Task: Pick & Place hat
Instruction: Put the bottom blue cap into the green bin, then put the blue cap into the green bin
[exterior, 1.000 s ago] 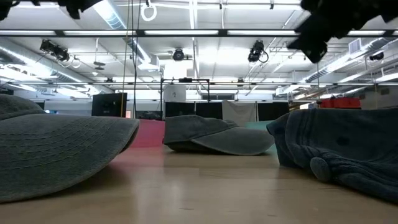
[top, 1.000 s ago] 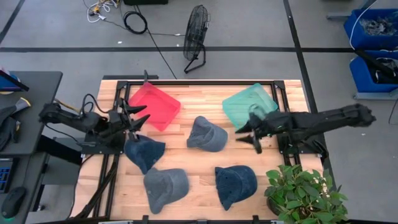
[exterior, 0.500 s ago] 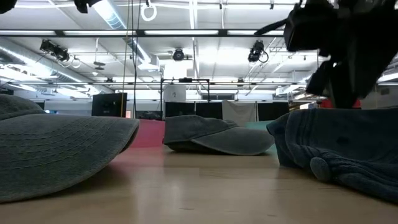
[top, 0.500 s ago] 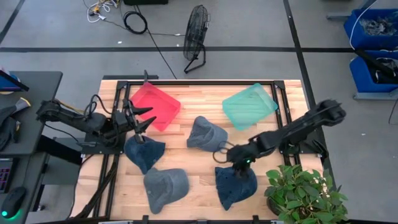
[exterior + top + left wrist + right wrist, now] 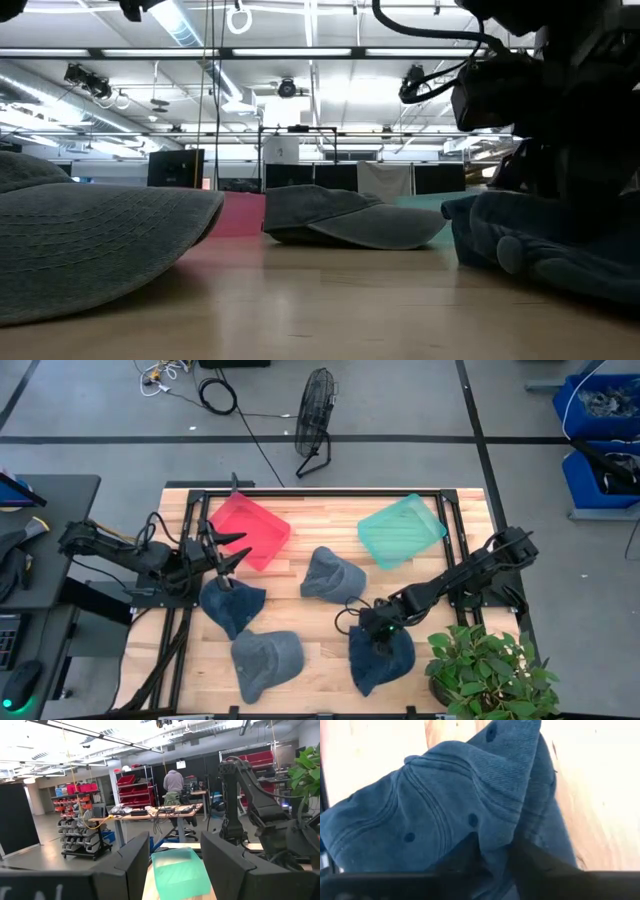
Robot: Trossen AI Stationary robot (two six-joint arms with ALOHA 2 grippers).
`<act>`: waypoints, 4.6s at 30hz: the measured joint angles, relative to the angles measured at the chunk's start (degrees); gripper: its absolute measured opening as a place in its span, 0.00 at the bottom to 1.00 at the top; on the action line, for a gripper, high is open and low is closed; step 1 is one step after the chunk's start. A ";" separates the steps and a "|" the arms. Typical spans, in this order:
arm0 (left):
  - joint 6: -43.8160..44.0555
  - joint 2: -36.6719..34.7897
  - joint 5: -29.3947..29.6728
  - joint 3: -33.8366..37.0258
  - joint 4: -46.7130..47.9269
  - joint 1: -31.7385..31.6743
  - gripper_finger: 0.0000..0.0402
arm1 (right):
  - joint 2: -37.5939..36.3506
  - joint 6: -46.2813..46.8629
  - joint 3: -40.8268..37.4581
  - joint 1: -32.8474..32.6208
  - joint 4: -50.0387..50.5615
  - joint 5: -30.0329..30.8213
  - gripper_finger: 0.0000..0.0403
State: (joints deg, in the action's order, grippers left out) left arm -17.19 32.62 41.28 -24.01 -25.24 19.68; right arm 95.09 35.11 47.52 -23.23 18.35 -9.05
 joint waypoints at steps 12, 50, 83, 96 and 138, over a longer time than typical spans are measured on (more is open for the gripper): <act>-0.11 0.00 -0.01 0.00 0.68 0.00 0.45 | -4.24 -9.12 13.03 2.38 17.39 -1.61 0.03; -4.01 0.00 -0.01 0.00 4.68 0.00 0.45 | -6.91 -62.68 32.49 51.95 53.64 30.18 0.01; -3.96 0.00 -0.02 0.00 5.62 0.00 0.45 | -6.86 -67.06 12.19 51.33 33.85 29.48 0.21; -3.96 0.00 -0.02 -0.01 5.62 0.00 0.45 | -6.86 -57.80 16.56 42.29 48.95 29.85 0.28; 76.92 35.41 -33.58 -23.23 89.61 -5.23 0.45 | -6.89 -43.07 25.93 30.82 30.50 25.94 0.23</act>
State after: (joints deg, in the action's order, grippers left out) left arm 59.73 68.04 7.70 -47.24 64.37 14.46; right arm 88.20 -7.96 73.45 7.60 48.85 16.88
